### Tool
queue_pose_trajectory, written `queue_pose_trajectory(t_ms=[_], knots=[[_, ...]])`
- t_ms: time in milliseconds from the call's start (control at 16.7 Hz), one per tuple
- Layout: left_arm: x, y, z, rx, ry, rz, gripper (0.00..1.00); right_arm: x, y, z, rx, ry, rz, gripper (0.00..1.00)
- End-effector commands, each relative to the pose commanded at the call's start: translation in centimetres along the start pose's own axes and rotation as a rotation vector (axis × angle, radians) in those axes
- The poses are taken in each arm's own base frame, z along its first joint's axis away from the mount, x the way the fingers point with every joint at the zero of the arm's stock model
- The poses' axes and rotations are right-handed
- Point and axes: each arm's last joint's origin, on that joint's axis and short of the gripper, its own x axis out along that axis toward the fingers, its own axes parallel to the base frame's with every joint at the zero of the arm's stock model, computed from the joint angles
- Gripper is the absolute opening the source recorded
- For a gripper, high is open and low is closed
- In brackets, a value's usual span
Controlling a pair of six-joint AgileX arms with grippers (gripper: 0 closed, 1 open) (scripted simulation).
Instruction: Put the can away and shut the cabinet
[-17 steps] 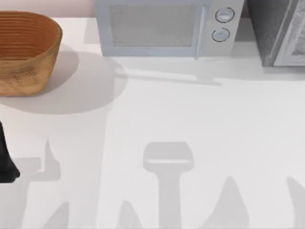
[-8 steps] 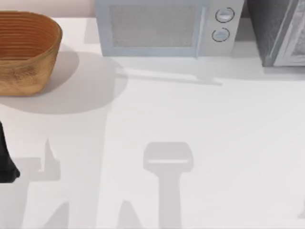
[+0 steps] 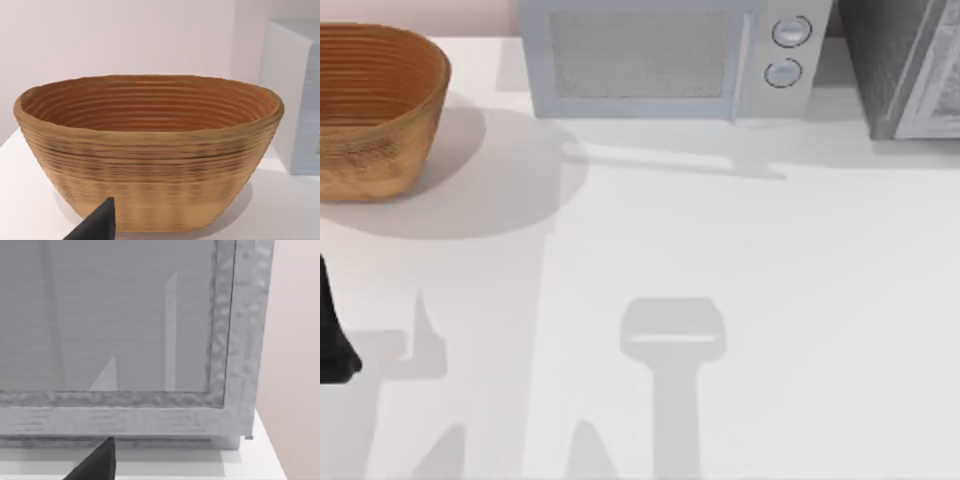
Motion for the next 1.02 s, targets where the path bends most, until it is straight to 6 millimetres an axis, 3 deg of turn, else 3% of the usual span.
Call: queue_pose_trajectory(t_ms=[240,480,780,1020], knots=[[0.0,0.0,0.0,0.0,0.0,0.0,1.0,0.6,-1.1,1.1,-0.001,-0.001,0.006,1.0],[0.0,0.0,0.0,0.0,0.0,0.0,1.0,2.2,-4.4,5.3,-0.002,-0.001,0.008,1.0],[0.0,0.0,0.0,0.0,0.0,0.0,1.0,3.4,-7.4,14.7,0.024,0.015,0.0,1.0],[0.0,0.0,0.0,0.0,0.0,0.0,1.0,2.9,-6.5,23.6,0.042,0.024,-0.004,1.0]])
